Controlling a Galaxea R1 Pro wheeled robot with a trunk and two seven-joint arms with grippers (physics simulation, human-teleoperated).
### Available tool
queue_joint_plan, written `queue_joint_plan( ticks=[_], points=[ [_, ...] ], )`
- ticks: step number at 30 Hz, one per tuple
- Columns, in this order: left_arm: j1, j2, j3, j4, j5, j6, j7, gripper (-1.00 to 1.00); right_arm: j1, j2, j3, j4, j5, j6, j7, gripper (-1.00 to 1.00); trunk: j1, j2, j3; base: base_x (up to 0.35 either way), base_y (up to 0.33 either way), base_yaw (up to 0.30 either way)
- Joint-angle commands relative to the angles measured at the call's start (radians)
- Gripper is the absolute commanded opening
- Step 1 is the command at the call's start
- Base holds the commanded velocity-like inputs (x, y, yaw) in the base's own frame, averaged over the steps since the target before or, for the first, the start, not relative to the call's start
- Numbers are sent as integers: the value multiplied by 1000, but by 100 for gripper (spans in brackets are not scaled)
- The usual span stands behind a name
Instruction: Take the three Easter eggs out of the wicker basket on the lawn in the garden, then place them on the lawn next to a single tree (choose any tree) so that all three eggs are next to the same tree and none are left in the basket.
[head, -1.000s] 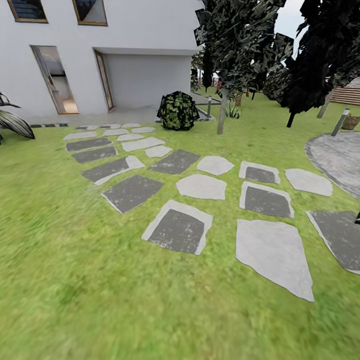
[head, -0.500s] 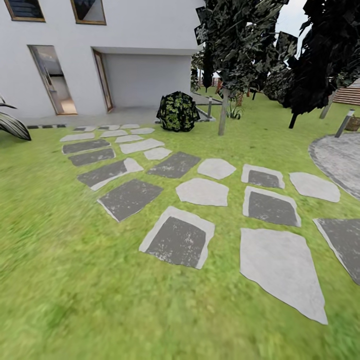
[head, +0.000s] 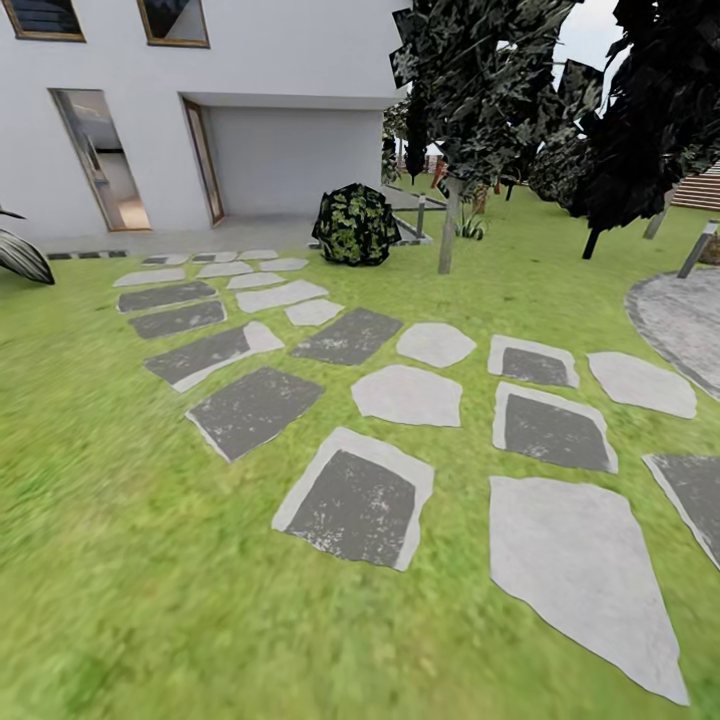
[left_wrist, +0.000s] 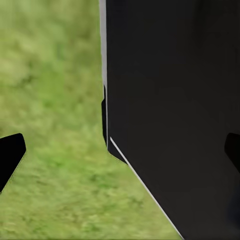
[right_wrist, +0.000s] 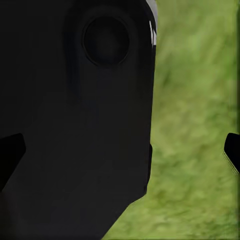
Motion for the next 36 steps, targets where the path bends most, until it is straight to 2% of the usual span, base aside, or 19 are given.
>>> queue_joint_plan(
  ticks=[1, 36],
  points=[
    [0, 0, 1, 0, 1, 0, -1, 100, -1, 0, 0, 1, 0, -3, 0, 100, 1, 0, -1, 342, 0, 0],
    [0, -1, 0, 0, 1, 0, -1, 100, -1, 0, 0, 1, 0, -3, 0, 100, 1, 0, -1, 343, 0, 0]
  ],
)
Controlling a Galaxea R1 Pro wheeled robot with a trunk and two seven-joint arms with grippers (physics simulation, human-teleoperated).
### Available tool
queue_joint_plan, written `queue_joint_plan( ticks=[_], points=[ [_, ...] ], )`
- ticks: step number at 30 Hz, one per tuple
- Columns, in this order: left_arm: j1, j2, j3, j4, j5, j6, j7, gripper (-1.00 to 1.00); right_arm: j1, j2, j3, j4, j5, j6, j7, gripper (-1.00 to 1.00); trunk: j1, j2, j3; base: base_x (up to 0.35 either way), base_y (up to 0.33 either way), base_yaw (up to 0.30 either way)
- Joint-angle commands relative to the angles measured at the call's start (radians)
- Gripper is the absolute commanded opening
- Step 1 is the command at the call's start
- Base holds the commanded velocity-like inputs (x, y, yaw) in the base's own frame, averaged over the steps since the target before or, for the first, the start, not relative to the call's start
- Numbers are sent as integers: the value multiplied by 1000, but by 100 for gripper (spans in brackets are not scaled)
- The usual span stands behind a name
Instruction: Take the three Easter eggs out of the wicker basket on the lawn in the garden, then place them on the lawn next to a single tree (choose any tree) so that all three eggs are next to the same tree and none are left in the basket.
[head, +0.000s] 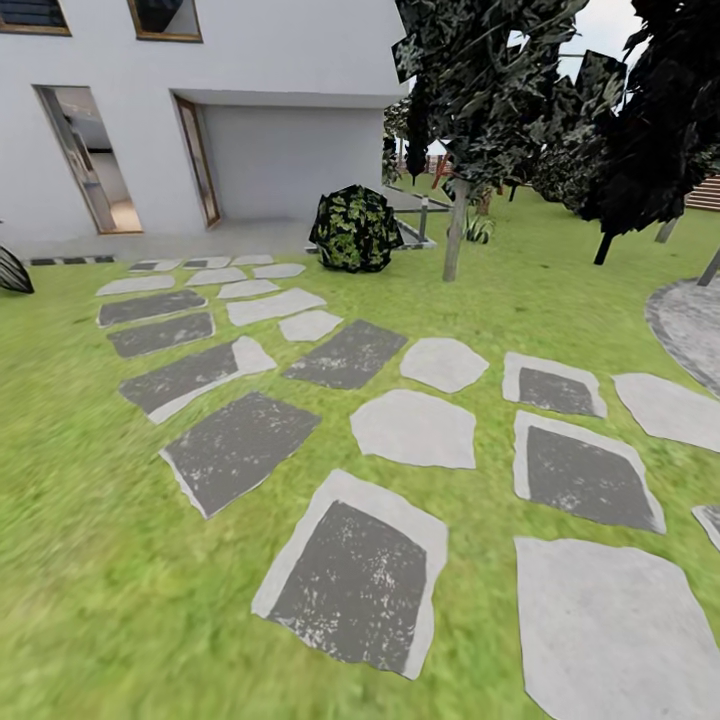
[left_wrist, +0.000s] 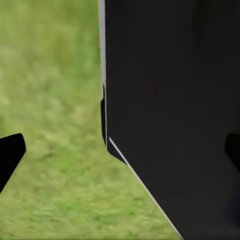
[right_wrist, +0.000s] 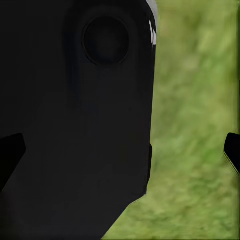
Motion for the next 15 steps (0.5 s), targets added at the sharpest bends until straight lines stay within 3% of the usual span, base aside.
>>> queue_joint_plan(
  ticks=[1, 15],
  points=[
    [0, 0, 1, 0, 1, 0, -1, 100, -1, 0, 0, 1, 0, -3, 0, 100, 1, 0, -1, 343, 0, 0],
    [0, 0, 1, 0, 1, 0, -1, 100, -1, 0, 0, 1, 0, -3, 0, 100, 1, 0, -1, 343, 0, 0]
  ],
)
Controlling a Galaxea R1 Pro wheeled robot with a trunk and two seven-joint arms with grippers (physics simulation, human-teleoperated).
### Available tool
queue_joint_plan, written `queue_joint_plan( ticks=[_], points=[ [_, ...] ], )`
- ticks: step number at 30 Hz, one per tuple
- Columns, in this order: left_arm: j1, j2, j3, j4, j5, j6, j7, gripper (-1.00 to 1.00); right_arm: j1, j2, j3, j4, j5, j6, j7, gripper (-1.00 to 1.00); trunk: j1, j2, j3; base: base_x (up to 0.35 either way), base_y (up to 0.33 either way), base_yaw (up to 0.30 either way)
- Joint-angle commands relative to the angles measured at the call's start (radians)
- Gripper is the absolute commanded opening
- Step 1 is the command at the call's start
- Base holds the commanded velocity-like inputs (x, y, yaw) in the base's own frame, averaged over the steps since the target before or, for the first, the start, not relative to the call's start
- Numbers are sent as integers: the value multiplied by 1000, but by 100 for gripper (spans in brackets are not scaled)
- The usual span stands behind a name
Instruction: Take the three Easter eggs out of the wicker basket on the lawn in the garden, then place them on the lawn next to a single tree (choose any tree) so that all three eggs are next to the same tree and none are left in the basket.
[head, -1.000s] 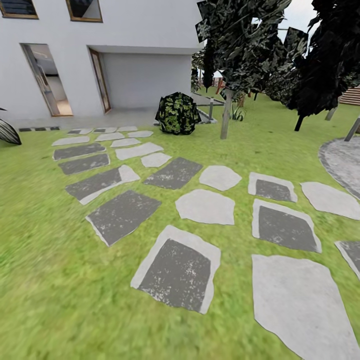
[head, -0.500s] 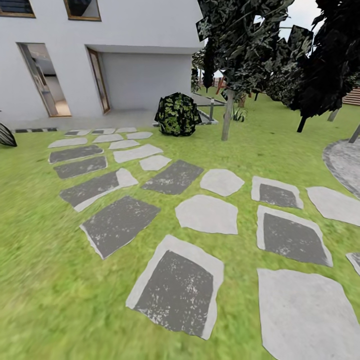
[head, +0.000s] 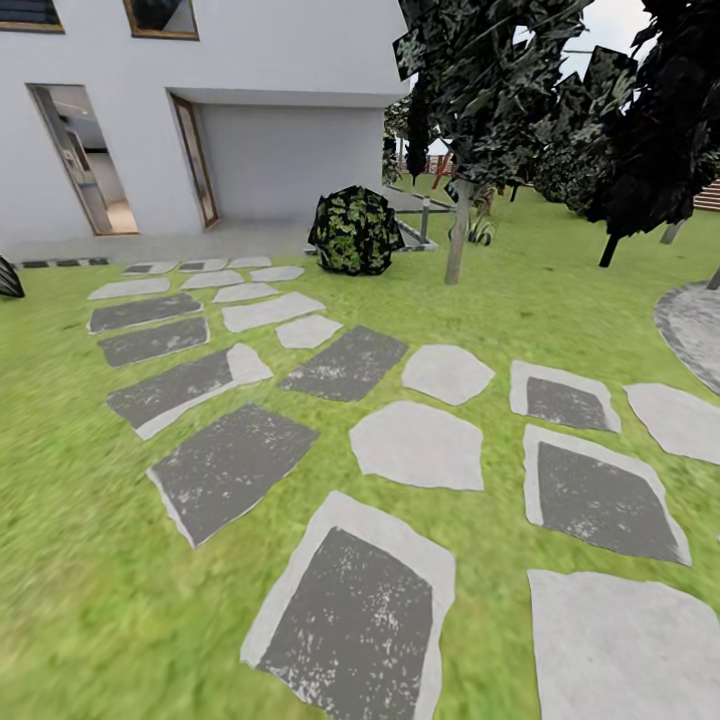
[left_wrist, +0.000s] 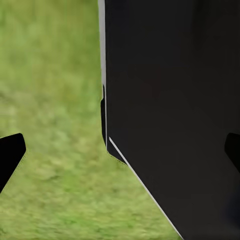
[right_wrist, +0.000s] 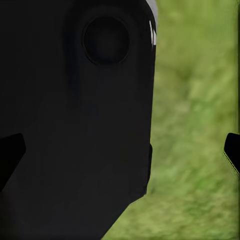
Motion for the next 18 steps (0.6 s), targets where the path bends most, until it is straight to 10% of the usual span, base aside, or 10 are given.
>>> queue_joint_plan(
  ticks=[1, 18],
  points=[
    [0, 0, 1, 0, 1, 0, -1, 100, -1, 0, 0, 1, 0, -3, 0, 100, 1, 0, -1, 343, 0, 0],
    [0, 0, 1, 0, 1, 0, -1, 100, -1, 0, 0, 1, 0, -3, 0, 100, 1, 0, -1, 343, 0, 0]
  ],
)
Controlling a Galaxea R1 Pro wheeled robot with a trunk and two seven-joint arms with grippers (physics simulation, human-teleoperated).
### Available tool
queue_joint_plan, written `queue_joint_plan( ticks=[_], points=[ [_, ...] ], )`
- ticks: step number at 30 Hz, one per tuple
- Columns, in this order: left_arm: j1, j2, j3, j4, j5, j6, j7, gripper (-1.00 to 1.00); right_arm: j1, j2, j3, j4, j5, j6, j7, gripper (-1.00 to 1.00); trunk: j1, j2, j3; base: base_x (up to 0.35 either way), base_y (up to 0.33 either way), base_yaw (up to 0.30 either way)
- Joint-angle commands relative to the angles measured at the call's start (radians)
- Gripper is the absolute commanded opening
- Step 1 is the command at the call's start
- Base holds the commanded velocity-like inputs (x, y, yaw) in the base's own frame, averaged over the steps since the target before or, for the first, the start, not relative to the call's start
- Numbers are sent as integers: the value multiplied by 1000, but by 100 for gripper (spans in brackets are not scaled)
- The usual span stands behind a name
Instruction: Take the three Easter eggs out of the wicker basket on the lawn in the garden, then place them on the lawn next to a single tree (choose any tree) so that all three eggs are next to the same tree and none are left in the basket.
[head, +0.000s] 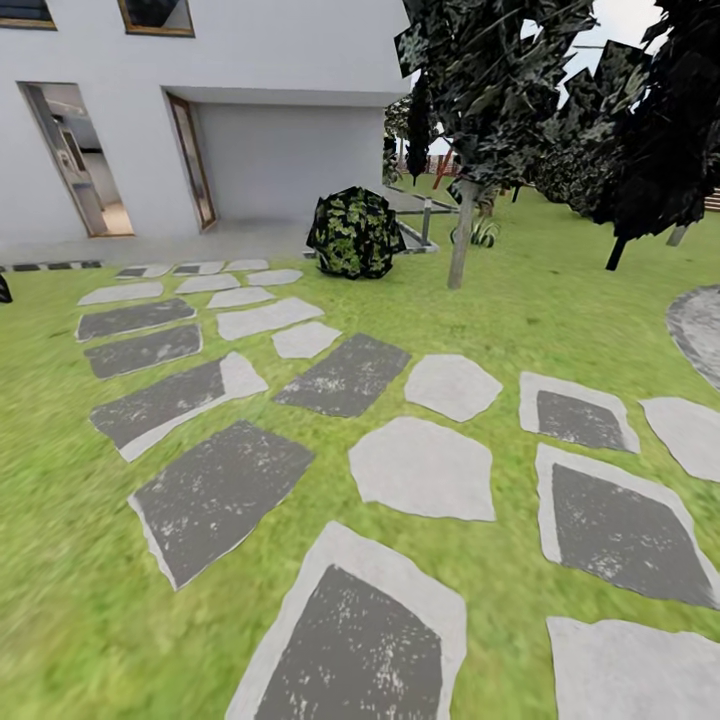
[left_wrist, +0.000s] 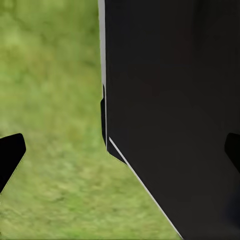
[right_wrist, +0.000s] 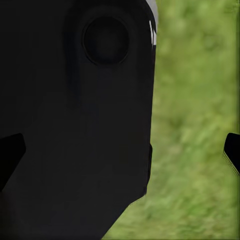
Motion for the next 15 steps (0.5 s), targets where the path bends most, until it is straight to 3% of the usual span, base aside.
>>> queue_joint_plan(
  ticks=[1, 15],
  points=[
    [0, 0, 1, 0, 1, 0, -1, 100, -1, 0, 0, 1, 0, -3, 0, 100, 1, 0, -1, 343, 0, 0],
    [0, 0, 1, 0, 1, 0, -1, 100, -1, 0, 0, 1, 0, -3, 0, 100, 1, 0, -1, 343, 0, 0]
  ],
)
